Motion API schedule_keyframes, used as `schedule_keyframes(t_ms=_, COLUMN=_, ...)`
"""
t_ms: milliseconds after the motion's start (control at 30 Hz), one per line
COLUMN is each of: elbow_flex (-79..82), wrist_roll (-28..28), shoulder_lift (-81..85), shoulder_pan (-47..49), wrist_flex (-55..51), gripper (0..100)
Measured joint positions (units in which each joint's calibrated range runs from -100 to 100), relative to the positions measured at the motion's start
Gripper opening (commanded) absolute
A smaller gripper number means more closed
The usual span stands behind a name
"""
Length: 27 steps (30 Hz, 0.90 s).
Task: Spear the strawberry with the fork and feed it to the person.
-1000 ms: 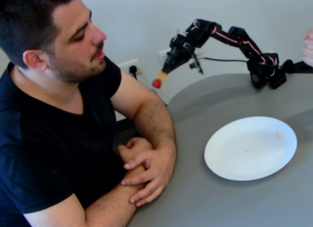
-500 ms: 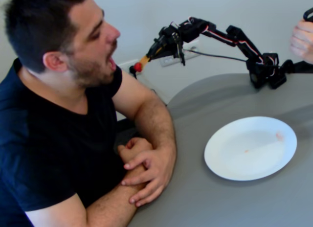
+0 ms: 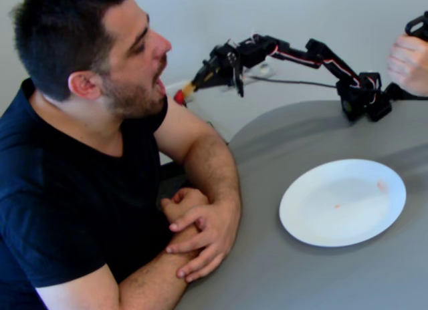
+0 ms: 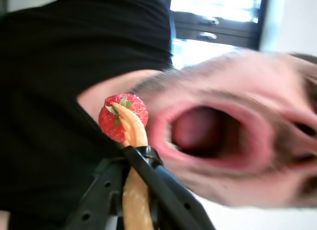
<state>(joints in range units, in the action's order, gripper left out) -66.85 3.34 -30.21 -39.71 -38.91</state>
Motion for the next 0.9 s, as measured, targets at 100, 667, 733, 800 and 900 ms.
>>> schedule_keyframes(t_ms=100, elbow_flex=0.0, wrist_roll=0.0, shoulder_lift=-0.7, shoulder_pan=-0.3, wrist_flex=0.0, gripper=1)
schedule_keyframes(t_ms=667, elbow_flex=-1.0, wrist_roll=-2.0, shoulder_lift=-0.7, shoulder_pan=-1.2, wrist_flex=-1.5, gripper=1)
schedule_keyframes(t_ms=733, elbow_flex=-1.0, wrist_roll=-2.0, shoulder_lift=-0.6, shoulder_pan=-1.2, wrist_flex=-1.5, gripper=1)
schedule_keyframes(t_ms=800, elbow_flex=-1.0, wrist_roll=-2.0, shoulder_lift=-0.3, shoulder_pan=-1.0, wrist_flex=-1.9, gripper=1)
schedule_keyframes(t_ms=900, elbow_flex=-1.0, wrist_roll=-2.0, shoulder_lift=-0.3, shoulder_pan=-1.0, wrist_flex=-3.9, gripper=1)
